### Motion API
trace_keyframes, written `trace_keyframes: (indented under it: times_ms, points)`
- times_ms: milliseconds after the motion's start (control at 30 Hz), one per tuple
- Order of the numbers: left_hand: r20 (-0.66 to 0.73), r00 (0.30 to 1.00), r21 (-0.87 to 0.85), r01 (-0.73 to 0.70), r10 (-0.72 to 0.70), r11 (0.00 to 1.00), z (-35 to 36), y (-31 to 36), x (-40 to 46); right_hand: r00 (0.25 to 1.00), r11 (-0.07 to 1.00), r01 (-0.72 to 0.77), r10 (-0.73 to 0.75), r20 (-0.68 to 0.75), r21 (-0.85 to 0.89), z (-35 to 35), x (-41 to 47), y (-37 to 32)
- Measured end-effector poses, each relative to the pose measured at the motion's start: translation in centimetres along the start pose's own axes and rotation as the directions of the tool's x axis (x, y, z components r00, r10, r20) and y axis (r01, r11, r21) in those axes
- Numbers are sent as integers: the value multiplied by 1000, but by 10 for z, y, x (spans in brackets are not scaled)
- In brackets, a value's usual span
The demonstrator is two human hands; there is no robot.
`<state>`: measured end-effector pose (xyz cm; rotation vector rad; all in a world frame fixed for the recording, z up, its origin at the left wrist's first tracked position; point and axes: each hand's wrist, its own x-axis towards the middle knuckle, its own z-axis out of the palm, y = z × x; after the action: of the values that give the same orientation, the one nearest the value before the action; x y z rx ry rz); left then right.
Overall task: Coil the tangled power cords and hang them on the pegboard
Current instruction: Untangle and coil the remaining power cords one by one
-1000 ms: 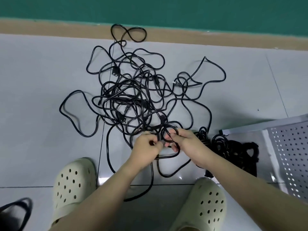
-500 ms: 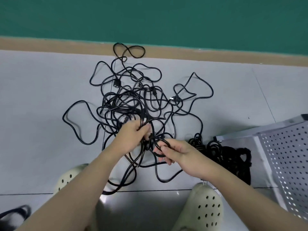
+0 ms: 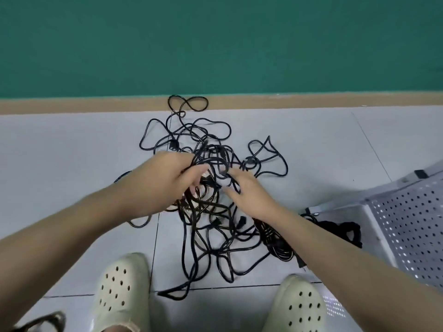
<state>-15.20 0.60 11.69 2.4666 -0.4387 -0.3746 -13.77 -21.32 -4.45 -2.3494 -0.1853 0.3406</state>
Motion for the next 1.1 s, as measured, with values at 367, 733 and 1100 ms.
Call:
trace_keyframes:
  times_ms: [367, 733, 1100]
  points:
    - [-230, 957, 37, 187, -174, 982, -125, -20, -9, 997, 991, 50, -58, -58, -126, -106, 46, -68]
    - [-566, 813, 140, 261, -140, 955, -239, -1, -23, 889, 931, 285, -346, -299, -229, -251, 16, -258]
    - [-170, 984, -222, -96, 59, 970, -181, 100, -53, 846, 898, 434, -380, -373, 68, -247, -45, -284]
